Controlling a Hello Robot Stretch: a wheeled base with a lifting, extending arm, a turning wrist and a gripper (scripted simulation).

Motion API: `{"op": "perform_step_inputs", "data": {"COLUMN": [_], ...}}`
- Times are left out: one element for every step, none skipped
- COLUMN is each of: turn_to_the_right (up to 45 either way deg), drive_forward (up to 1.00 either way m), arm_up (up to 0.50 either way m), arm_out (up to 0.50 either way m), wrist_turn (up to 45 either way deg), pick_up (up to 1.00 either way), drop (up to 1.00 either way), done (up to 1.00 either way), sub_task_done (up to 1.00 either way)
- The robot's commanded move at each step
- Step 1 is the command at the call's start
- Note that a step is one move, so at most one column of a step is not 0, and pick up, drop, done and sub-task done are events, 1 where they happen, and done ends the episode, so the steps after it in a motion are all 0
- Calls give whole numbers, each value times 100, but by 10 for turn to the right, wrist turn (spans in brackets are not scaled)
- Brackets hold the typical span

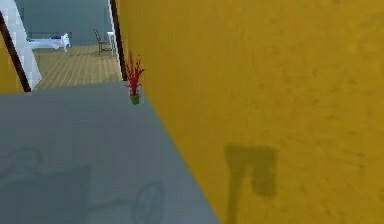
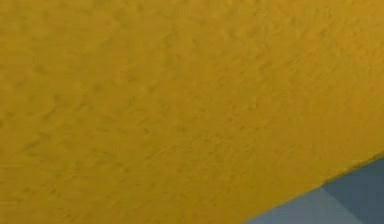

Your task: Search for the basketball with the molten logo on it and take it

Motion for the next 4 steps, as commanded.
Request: {"op": "perform_step_inputs", "data": {"turn_to_the_right": [-210, 0, -60, 0], "drive_forward": [0, 75, 0, 100], "arm_up": [0, 0, 0, 0], "arm_out": [0, 0, 0, 0], "wrist_turn": [0, 0, 0, 0], "pick_up": [0, 0, 0, 0], "drop": [0, 0, 0, 0], "done": [0, 0, 0, 0], "sub_task_done": [0, 0, 0, 0]}}
